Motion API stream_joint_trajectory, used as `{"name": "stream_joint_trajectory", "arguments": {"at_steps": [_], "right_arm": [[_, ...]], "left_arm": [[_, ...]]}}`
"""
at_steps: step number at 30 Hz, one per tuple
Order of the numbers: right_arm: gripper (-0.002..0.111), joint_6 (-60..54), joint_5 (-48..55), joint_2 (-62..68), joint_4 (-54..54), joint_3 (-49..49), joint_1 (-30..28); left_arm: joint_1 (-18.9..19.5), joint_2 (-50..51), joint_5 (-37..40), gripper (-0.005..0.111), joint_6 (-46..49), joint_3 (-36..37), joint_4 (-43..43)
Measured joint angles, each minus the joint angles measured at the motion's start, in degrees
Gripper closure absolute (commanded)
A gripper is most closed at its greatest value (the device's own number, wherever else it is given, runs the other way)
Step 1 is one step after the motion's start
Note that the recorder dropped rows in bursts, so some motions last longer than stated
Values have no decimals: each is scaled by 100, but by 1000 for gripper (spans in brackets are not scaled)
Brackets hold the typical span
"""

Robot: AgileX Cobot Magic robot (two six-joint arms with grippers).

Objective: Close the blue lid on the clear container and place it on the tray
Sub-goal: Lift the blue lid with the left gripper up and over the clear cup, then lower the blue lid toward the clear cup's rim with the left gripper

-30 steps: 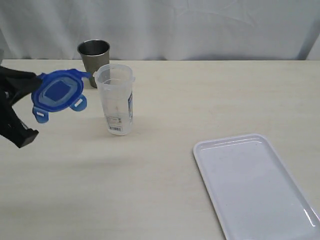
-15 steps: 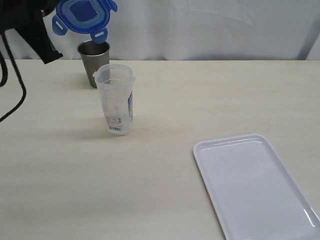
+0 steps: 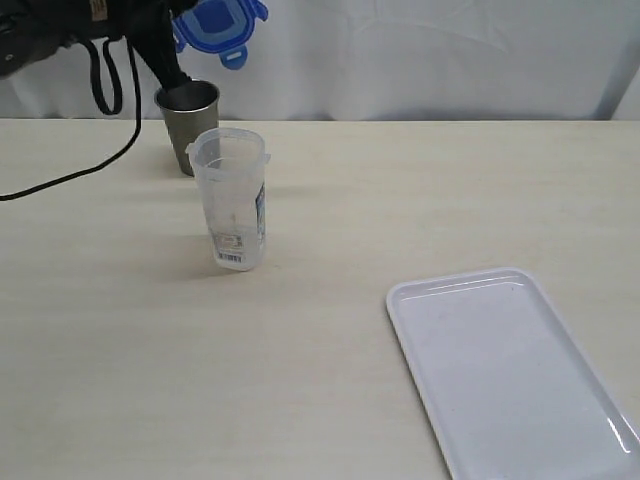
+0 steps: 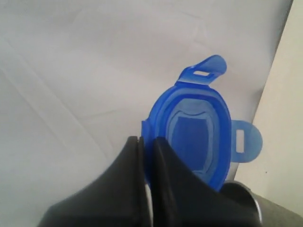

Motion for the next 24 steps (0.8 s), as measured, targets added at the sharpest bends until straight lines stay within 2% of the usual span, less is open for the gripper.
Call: {"name": "stream_joint_trajectory", "arguments": {"at_steps": [5,9,14,20,24], "right_arm": [[104,0,0,0,0,0,0],[104,0,0,0,0,0,0],[104,0,0,0,0,0,0],[104,0,0,0,0,0,0],[104,0,0,0,0,0,0]], "left_arm": [[0,236,-123,107,36,-45,0],[-94,223,471,107,49,-45,0],[-438,117,1392,107,49,-45,-46],[-930,-95,1873,107,49,-45,-89],[-993,-105,1965,107,53,-34,-102]]}}
